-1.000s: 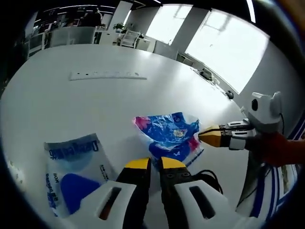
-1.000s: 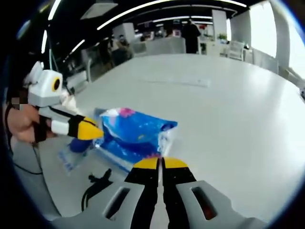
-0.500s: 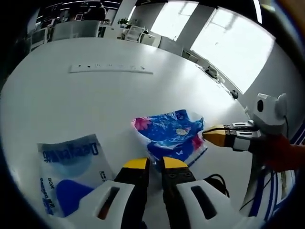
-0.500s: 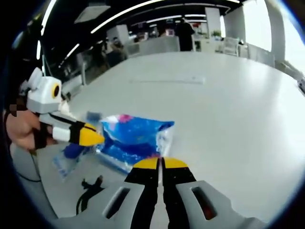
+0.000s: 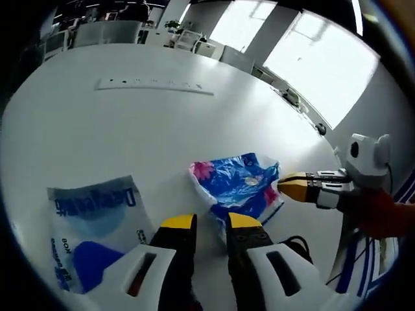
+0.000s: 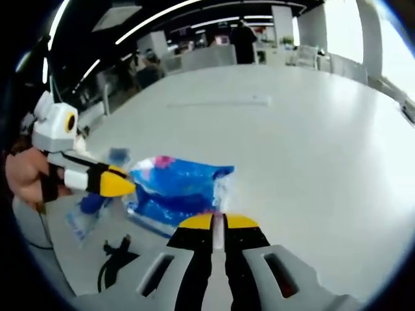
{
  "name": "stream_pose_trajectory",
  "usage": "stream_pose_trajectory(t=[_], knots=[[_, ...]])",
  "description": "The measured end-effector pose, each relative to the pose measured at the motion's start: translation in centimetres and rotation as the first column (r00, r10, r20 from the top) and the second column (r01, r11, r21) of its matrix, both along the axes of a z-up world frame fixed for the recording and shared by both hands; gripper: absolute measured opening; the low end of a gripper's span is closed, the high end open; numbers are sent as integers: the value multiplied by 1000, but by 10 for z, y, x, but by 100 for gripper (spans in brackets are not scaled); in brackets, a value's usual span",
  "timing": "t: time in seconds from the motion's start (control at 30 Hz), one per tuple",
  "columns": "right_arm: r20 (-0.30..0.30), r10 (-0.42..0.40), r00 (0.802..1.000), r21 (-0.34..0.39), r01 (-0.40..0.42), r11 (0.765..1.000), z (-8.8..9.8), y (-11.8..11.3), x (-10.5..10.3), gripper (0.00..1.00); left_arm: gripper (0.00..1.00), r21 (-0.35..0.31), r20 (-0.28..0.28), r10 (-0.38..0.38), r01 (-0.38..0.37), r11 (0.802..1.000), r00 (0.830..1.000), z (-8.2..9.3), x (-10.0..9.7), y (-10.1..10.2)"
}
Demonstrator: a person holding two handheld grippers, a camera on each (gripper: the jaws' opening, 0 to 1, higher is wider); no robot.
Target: Arrange the tabletop items into an orderly group along one side of the table until the central work area is clear of visible clutter.
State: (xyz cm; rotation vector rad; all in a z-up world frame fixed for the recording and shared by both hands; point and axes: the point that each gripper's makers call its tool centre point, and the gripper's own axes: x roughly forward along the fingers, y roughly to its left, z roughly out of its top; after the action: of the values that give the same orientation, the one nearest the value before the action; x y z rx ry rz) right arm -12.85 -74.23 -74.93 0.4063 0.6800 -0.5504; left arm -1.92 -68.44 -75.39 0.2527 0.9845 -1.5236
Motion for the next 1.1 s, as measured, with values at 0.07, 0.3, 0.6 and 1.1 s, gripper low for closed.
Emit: stream_pose_trajectory(t=[0.07,0.3,0.6,1.1], knots=[[-3,-3,1000,-3,3,1000,0,1,-1,6,15,-7,6,-9,9,1000,1000,4,-2,2],[-4,-12,1000,-6,12,1000,4,3,-10,8,18,-47,-6,3,-4,999,1000,15,-1,8],[-18,2,1000,-16,-3,1000,7,8,-18,8,18,-73,-1,24,-24,997,1000,30,10,24],[-50,67,996,-28,-69,997,11,27,-9,8,18,-78,2,89,-88,993,996,38,33,71]])
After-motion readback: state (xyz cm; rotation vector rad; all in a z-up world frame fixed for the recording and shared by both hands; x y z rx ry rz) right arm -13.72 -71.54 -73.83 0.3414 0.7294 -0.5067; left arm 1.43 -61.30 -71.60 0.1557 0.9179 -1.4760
